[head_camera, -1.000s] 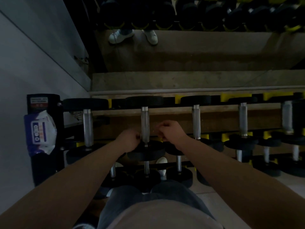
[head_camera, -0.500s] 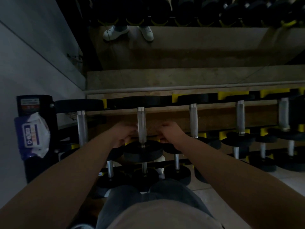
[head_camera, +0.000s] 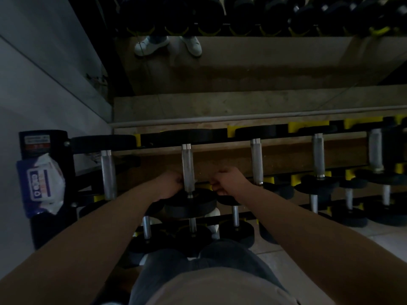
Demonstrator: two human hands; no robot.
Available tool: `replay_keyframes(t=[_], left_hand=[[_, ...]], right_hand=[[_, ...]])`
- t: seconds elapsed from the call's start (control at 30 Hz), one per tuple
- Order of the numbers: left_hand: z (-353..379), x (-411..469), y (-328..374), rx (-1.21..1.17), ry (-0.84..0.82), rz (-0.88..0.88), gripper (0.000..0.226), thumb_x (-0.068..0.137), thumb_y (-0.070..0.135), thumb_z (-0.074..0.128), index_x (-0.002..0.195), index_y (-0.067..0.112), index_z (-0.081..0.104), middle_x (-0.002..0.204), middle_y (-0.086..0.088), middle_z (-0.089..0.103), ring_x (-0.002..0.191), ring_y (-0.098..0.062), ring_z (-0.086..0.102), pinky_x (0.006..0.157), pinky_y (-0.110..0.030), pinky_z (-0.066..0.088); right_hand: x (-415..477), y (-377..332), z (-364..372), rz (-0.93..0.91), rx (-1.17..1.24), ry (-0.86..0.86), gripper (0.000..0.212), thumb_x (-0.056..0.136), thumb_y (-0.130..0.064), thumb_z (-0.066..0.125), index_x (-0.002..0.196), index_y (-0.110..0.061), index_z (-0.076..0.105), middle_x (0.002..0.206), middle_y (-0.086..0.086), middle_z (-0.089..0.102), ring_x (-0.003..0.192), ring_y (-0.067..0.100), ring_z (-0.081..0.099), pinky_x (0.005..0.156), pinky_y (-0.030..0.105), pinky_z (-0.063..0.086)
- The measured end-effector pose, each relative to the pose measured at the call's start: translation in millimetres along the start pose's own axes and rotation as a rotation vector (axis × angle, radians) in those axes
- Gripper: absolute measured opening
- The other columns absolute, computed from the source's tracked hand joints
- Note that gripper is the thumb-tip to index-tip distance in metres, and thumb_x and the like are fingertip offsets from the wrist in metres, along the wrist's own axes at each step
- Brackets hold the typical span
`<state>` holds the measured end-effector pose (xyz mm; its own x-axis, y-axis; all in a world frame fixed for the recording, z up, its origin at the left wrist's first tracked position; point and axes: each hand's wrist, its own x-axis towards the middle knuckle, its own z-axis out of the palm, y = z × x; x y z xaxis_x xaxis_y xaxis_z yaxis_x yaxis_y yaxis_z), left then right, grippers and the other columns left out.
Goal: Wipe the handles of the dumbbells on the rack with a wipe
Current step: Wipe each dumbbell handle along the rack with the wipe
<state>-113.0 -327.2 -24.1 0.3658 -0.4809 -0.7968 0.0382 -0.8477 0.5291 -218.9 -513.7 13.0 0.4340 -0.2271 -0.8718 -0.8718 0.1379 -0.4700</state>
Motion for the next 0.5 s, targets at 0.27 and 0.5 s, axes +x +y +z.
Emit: replay_keyframes(t=[0.27, 0.5], left_hand=[[-29.9, 12.5, 37.4, -0.976, 0.218, -0.165, 0.018, 0.102, 0.008, 0.048, 0.105, 0.014, 0.066, 0.1, -0.006, 0.066, 0.089, -0.016, 0.057, 0.065, -0.022, 0.045], [-10.8, -7.5, 9.7, -0.076, 0.036, 0.013, 0.022, 0.101, 0.02, 0.054, 0.117, 0.016, 0.068, 0.113, -0.007, 0.068, 0.093, -0.018, 0.061, 0.073, -0.028, 0.051]], right_hand=[[-5.3, -1.6, 2.6, -0.003, -0.002, -0.005, 0.015, 0.1, -0.02, 0.058, 0.113, -0.015, 0.062, 0.105, 0.011, 0.071, 0.081, 0.018, 0.065, 0.063, 0.028, 0.052], [-12.1, -1.0, -0.9, -0.032, 0.001, -0.018, 0.009, 0.102, -0.018, 0.054, 0.105, -0.017, 0.062, 0.098, 0.009, 0.068, 0.08, 0.019, 0.062, 0.069, 0.029, 0.053]])
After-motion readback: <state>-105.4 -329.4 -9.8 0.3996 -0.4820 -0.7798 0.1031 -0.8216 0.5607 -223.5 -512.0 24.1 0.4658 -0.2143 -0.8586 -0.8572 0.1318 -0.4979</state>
